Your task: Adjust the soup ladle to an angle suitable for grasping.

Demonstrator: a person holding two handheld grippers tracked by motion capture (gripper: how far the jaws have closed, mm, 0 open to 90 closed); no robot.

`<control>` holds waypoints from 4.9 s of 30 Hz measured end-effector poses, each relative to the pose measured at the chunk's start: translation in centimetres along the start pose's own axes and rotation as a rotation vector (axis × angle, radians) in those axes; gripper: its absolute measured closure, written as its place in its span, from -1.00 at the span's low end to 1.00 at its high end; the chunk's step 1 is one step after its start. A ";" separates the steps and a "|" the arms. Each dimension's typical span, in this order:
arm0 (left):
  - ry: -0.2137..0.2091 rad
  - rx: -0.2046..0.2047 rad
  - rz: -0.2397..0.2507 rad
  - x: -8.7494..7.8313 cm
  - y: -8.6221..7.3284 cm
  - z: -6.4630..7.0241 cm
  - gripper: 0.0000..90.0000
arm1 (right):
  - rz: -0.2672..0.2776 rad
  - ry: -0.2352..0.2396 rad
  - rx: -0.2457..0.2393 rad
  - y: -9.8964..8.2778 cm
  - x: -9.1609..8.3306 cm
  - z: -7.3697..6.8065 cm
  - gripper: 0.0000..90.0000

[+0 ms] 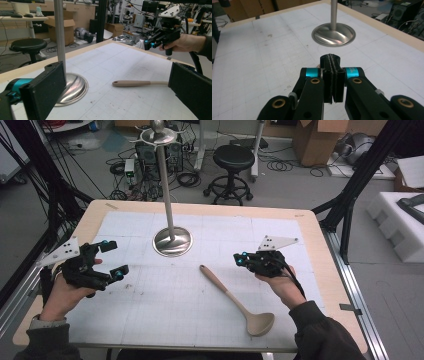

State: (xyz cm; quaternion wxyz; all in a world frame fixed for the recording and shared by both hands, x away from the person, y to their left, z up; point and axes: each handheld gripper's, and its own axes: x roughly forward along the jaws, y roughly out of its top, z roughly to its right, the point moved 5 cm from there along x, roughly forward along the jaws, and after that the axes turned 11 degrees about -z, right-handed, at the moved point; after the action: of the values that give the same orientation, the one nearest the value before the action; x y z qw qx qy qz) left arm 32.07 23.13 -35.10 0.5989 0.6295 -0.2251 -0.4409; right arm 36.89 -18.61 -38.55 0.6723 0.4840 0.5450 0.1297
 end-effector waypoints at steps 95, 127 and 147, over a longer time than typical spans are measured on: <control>0.009 -0.005 -0.022 -0.3 -0.6 -0.3 -0.96 | -0.413 0.191 -0.118 0.1 14.2 -2.0 1.00; 0.005 -0.006 -0.026 -0.2 -0.7 -0.2 -0.96 | -0.470 0.269 -0.298 0.7 15.2 -6.6 1.00; 0.006 -0.003 -0.030 -0.3 -0.7 -0.1 -0.96 | -0.513 0.410 -0.419 0.5 15.0 -10.2 1.00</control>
State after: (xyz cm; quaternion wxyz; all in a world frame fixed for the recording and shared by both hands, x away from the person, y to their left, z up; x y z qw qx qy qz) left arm 31.87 23.57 -35.68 0.5939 0.6330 -0.2132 -0.4485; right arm 33.89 -2.62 -46.63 0.6444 0.1481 0.7329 0.1601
